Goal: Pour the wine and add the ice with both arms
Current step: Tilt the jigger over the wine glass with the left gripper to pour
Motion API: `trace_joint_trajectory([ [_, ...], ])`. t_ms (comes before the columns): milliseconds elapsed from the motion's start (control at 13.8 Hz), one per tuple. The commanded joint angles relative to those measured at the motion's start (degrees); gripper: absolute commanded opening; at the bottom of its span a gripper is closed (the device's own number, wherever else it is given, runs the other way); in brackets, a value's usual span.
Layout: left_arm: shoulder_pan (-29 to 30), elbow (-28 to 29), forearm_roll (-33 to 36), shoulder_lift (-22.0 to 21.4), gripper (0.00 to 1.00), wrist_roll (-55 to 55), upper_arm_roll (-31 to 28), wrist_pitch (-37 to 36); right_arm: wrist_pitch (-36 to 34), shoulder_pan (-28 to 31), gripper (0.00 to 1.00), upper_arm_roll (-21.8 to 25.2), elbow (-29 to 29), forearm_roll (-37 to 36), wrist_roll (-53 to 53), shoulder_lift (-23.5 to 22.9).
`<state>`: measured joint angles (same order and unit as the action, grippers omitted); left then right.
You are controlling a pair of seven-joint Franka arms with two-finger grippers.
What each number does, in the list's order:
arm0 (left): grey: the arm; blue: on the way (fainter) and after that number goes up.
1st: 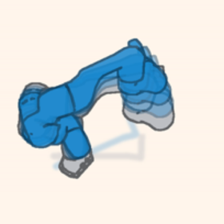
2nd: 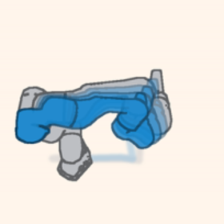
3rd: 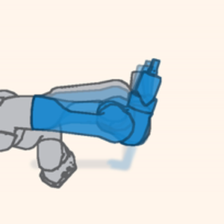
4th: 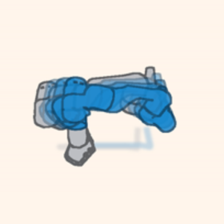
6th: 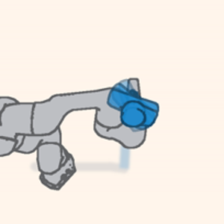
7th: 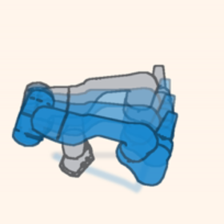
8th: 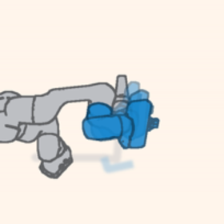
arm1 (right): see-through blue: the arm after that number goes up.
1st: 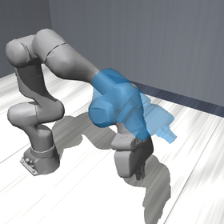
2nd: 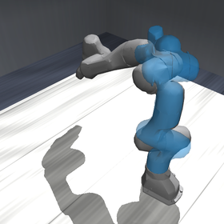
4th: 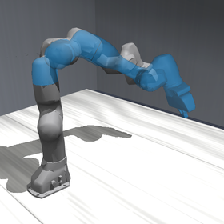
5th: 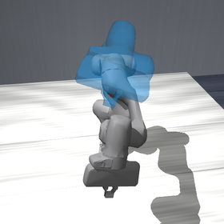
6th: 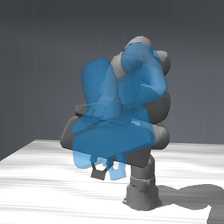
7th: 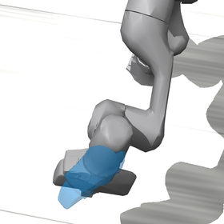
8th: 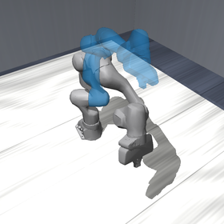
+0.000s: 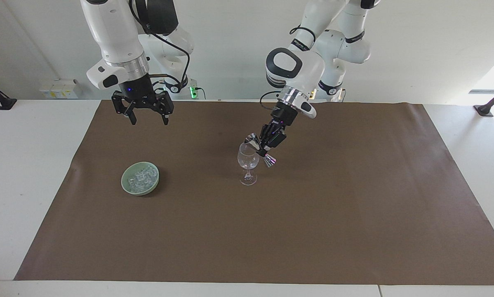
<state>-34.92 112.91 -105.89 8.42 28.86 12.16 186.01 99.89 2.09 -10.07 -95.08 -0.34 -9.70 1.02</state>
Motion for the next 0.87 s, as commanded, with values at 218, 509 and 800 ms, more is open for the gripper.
trace_joint_trajectory([
  [218, -1.12, -0.67, 0.86, 0.72, 0.00, -5.39, -0.74, 1.81, 0.40, 0.90, 1.00, -0.56, -1.25, -0.28, 0.82, 1.00],
  [509, -1.12, -0.76, 0.86, 0.81, 0.00, -8.38, -0.83, 2.77, 0.40, 0.90, 1.00, -0.56, -1.25, -0.28, 0.82, 1.09],
  [800, -1.29, -0.76, 0.86, 0.81, 0.00, -12.15, -0.74, 4.18, 0.40, 0.90, 1.00, -0.56, -1.25, -0.28, 0.82, 1.00],
])
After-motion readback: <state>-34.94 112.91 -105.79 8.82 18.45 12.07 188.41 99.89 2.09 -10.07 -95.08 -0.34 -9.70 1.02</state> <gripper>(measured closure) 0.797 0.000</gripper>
